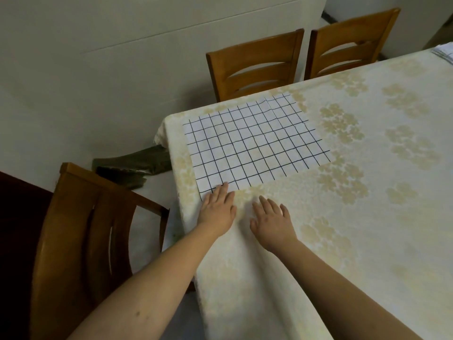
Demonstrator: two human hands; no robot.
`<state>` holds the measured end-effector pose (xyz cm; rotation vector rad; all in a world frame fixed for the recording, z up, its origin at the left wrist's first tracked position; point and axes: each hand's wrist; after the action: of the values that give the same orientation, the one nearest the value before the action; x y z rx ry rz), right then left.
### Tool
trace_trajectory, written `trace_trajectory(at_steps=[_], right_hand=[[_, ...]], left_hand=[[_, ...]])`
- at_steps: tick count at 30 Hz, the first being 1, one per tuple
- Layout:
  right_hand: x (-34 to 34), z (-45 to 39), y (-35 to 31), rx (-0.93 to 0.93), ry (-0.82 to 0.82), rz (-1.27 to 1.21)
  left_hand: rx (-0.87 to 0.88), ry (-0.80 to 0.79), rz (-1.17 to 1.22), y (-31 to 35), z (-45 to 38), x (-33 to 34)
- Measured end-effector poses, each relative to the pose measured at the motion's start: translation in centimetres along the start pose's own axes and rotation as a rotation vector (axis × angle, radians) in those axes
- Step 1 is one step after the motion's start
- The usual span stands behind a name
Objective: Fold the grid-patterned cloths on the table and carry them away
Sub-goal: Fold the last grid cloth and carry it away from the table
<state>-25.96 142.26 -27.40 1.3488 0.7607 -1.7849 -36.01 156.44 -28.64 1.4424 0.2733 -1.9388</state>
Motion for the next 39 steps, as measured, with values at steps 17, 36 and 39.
trace_trajectory(at_steps=[17, 36, 39], right_hand=[[2.0, 2.4, 3.5, -0.051, -0.029, 0.041], [3.6, 15.1, 10.5, -0.124, -0.045, 0.103], [4.9, 18.2, 12.0, -0.14, -0.067, 0.142]], left_hand=[[0.182, 0.006, 0.015, 0.5, 7.2, 5.3], [0.01, -0.02, -0.013, 9.6, 18.4, 10.1], [0.011, -0.027, -0.016, 11.3, 20.5, 11.2]])
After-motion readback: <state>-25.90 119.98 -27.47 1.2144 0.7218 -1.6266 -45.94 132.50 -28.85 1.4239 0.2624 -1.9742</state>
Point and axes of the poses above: each hand's wrist, its own z-axis away from the middle knuckle, its own x-axis out of the palm, y = z × x, and after that the axes turned 9 degrees about z, right-handed
